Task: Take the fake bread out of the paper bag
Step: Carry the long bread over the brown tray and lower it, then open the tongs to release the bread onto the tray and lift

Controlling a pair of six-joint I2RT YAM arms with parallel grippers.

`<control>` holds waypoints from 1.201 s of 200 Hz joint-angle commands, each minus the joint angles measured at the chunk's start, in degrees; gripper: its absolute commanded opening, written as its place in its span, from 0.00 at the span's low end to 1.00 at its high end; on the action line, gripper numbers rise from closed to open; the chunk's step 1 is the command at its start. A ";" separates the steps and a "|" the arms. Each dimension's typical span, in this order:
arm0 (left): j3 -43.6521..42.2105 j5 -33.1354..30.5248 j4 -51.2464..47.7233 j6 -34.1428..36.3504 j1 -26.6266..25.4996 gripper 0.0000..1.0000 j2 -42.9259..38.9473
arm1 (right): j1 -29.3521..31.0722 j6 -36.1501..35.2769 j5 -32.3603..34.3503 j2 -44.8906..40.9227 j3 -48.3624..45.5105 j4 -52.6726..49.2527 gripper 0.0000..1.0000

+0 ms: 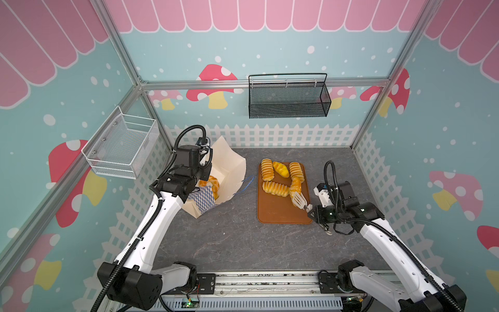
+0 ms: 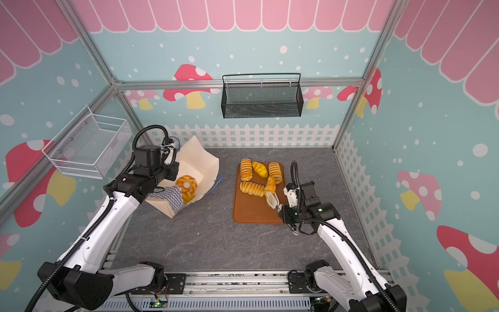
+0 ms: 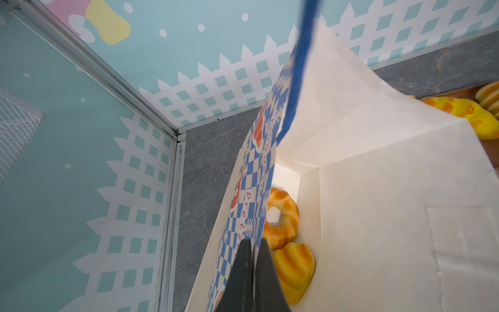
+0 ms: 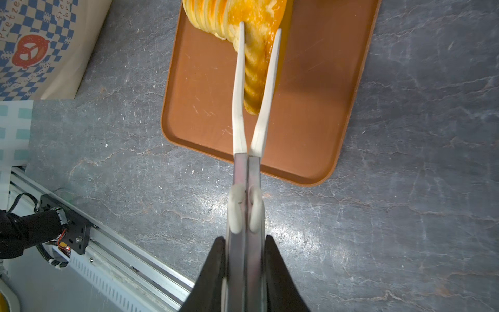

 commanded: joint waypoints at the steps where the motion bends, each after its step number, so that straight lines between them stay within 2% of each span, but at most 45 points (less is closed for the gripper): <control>1: -0.98 1.41 -0.71 -0.48 -0.27 0.00 -0.47 | -0.47 1.17 -4.03 -0.74 -1.25 2.28 0.08; 23: -1.39 1.41 -0.65 -0.34 -0.31 0.00 -0.86 | -0.58 1.30 -5.88 -0.18 -2.30 3.20 0.08; 62: -1.75 1.59 -0.45 -0.25 -0.41 0.00 -1.20 | -1.27 0.74 -4.77 0.57 -2.10 3.24 0.08; 107: -1.88 1.88 -0.45 -0.37 -0.49 0.00 -1.10 | -5.44 -2.70 -5.89 3.06 -2.28 3.41 0.08; 178: -2.14 1.76 -0.43 -0.54 -0.59 0.00 -1.24 | -10.94 -7.05 -11.18 7.91 -3.01 5.88 0.08; 240: -2.14 1.80 -0.38 -0.74 -0.63 0.00 -0.80 | -12.29 -7.49 -14.80 8.39 -6.27 7.69 0.09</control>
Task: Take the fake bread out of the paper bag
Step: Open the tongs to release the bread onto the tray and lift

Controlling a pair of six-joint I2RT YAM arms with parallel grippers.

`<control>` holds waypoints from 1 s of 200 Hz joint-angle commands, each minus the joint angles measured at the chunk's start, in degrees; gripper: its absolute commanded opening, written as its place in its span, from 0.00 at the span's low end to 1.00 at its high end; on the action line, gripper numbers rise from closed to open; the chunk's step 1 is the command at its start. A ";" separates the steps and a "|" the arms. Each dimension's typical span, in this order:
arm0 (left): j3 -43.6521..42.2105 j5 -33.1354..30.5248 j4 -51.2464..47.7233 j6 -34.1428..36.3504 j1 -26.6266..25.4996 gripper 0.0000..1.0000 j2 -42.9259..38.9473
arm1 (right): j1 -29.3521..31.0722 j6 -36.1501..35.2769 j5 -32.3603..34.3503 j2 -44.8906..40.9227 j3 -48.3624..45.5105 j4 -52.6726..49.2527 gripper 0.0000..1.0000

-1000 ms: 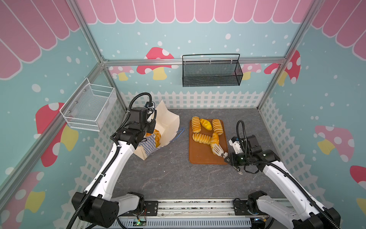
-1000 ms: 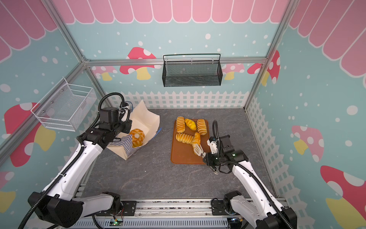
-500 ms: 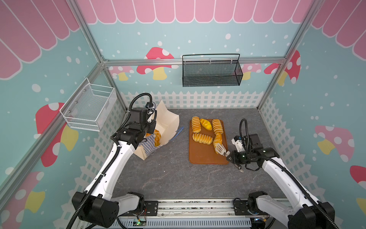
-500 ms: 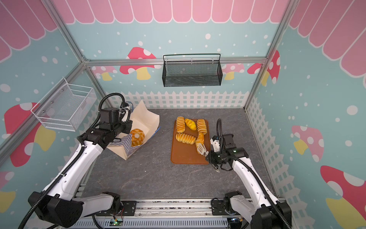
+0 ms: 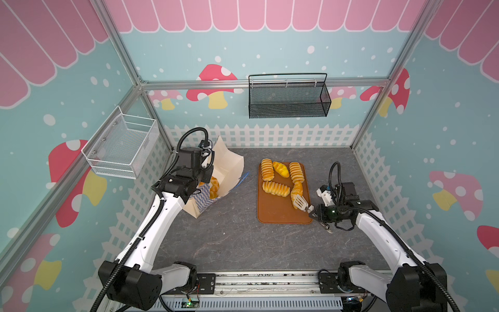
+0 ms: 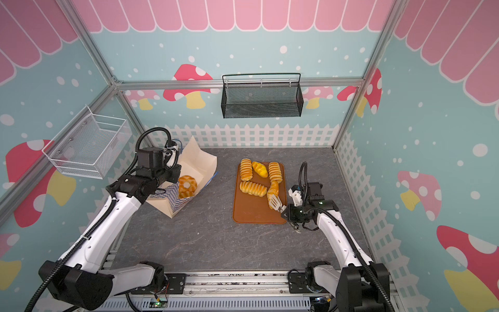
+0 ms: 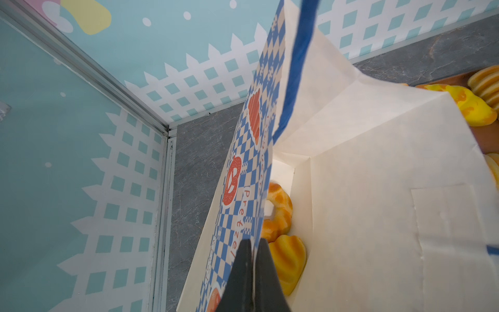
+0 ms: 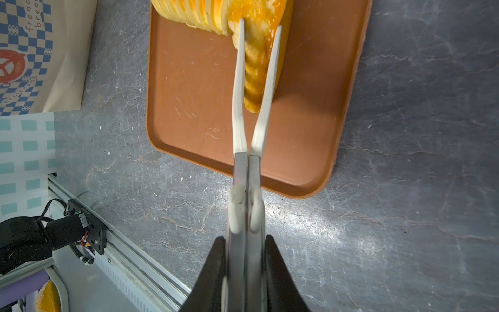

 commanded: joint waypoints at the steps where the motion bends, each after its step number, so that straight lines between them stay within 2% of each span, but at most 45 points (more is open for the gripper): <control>1: -0.66 0.80 -0.26 -0.74 -0.23 0.00 -0.73 | -0.33 -1.44 -3.45 0.09 -1.07 1.51 0.09; 33: -0.66 0.78 -0.23 -0.77 -0.25 0.00 -0.71 | -0.41 -1.22 -3.69 0.13 -1.53 1.17 0.17; 66: -0.99 0.36 -0.06 -0.51 -0.25 0.00 -1.16 | -0.45 -1.76 -0.31 0.93 0.00 -0.95 0.23; 108: -1.25 0.72 0.10 -0.50 -0.25 0.00 -1.24 | -0.47 -2.47 2.27 1.27 2.49 -2.78 0.37; 200: -1.45 0.89 0.11 -0.32 -0.34 0.00 -1.46 | -0.41 -3.62 6.87 0.32 7.17 -7.63 0.50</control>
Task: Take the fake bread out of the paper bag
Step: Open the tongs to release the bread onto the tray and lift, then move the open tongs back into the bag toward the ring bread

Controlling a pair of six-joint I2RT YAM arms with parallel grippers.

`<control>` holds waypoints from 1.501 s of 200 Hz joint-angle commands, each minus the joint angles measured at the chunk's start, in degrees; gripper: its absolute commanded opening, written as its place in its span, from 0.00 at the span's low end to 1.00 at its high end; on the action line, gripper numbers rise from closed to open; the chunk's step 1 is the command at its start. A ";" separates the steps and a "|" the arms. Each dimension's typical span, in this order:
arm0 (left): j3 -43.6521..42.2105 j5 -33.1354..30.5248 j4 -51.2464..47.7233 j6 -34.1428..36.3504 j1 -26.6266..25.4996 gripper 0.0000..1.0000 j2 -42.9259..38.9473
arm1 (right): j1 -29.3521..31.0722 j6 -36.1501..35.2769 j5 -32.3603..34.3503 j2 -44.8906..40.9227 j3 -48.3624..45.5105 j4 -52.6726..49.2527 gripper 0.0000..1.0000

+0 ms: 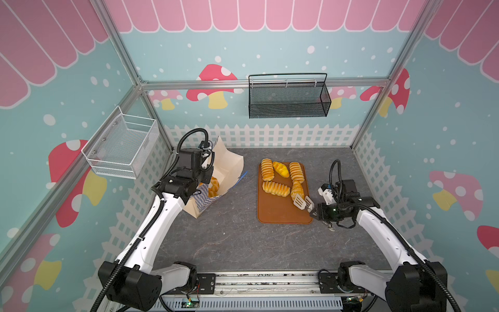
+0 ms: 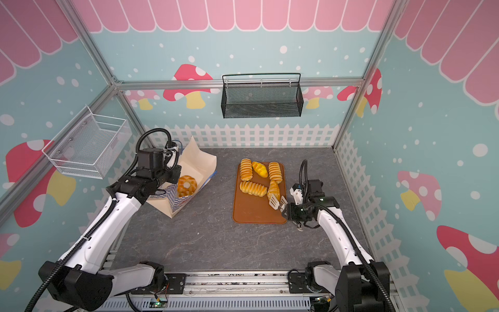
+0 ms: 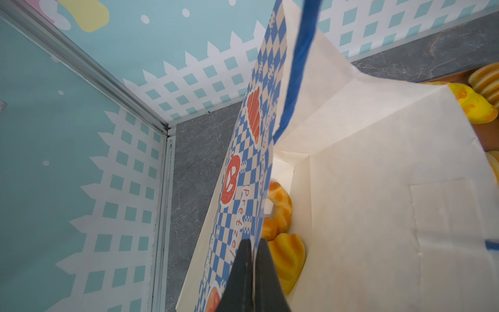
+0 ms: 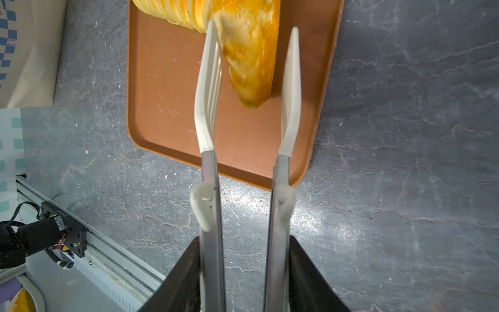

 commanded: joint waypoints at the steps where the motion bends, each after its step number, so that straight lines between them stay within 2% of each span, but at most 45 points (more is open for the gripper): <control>1: -0.71 0.90 -0.09 -0.32 -0.34 0.00 -1.13 | -0.14 -1.14 1.68 -0.80 3.04 -2.54 0.50; 75: -0.78 1.05 -0.05 -0.06 -0.34 0.00 -1.30 | -0.16 -2.70 4.75 -1.13 9.33 -7.32 0.53; 129: -0.79 1.98 0.26 0.97 -0.43 0.00 -1.41 | -0.09 -3.98 1.34 -1.32 14.00 -8.19 0.53; 208: 1.36 1.93 3.08 9.07 -1.40 0.00 -1.68 | 1.12 -7.47 -3.22 4.25 30.58 -9.37 0.50; 255: 0.51 2.39 3.88 13.80 -3.73 0.00 -2.32 | 6.19 -7.14 -3.63 6.20 38.04 -7.32 0.48; 300: -2.46 5.58 5.63 14.64 -4.95 0.00 -4.50 | 15.23 -6.90 -0.75 6.95 41.70 -3.63 0.48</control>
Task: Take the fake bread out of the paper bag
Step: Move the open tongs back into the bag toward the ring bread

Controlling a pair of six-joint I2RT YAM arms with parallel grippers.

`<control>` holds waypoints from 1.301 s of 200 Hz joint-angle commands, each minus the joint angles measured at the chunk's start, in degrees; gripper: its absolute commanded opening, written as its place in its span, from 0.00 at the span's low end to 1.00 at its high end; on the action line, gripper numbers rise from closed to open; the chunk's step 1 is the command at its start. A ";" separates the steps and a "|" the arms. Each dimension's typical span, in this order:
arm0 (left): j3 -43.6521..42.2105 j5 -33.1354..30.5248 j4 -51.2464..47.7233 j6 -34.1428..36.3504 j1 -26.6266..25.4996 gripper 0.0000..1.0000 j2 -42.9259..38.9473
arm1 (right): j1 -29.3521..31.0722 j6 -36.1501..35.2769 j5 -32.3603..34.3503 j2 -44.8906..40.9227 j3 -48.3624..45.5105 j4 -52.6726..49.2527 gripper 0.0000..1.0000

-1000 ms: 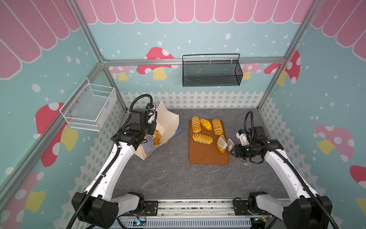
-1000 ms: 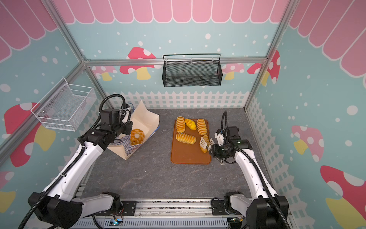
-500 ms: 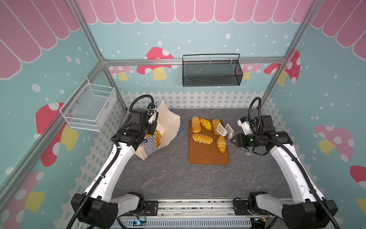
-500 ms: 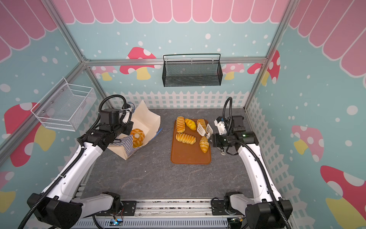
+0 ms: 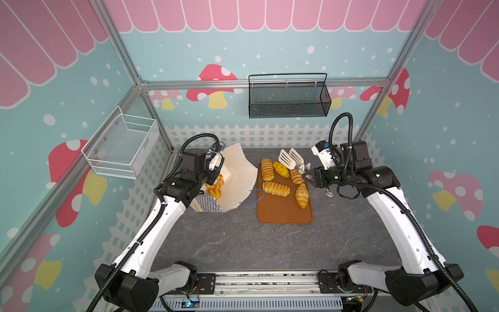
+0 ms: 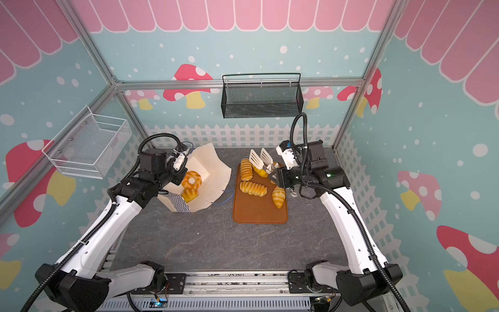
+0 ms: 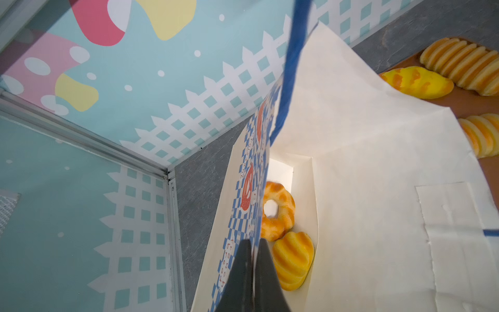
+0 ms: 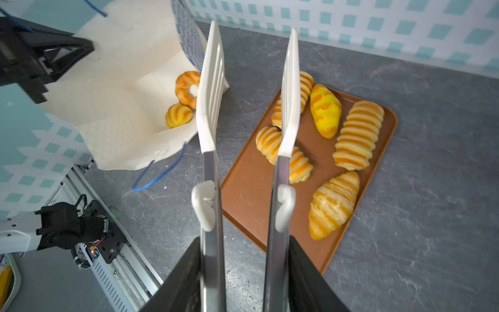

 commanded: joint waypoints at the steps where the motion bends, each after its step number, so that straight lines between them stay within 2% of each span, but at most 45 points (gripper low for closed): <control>1: -1.74 3.18 2.52 2.30 -0.52 0.00 -2.46 | 3.48 -0.91 0.35 0.39 2.49 3.80 0.48; 81: -3.65 2.19 3.84 2.91 -2.01 0.00 -4.06 | 14.01 -1.94 2.75 1.97 2.82 6.69 0.47; 132: -4.92 2.40 4.09 3.00 -3.66 0.00 -5.49 | 25.28 -3.59 9.87 6.18 1.47 8.37 0.46; 180: -7.67 4.63 6.05 2.84 -3.75 0.00 -8.45 | 33.10 -5.48 14.93 11.12 0.48 10.95 0.45; 211: -8.11 5.77 6.29 0.97 -3.80 0.00 -9.44 | 35.65 -5.31 15.38 11.44 -3.67 15.19 0.44; 260: -11.22 9.71 10.18 -1.04 -3.76 0.00 -12.14 | 36.32 -4.83 16.00 11.91 -9.28 18.66 0.43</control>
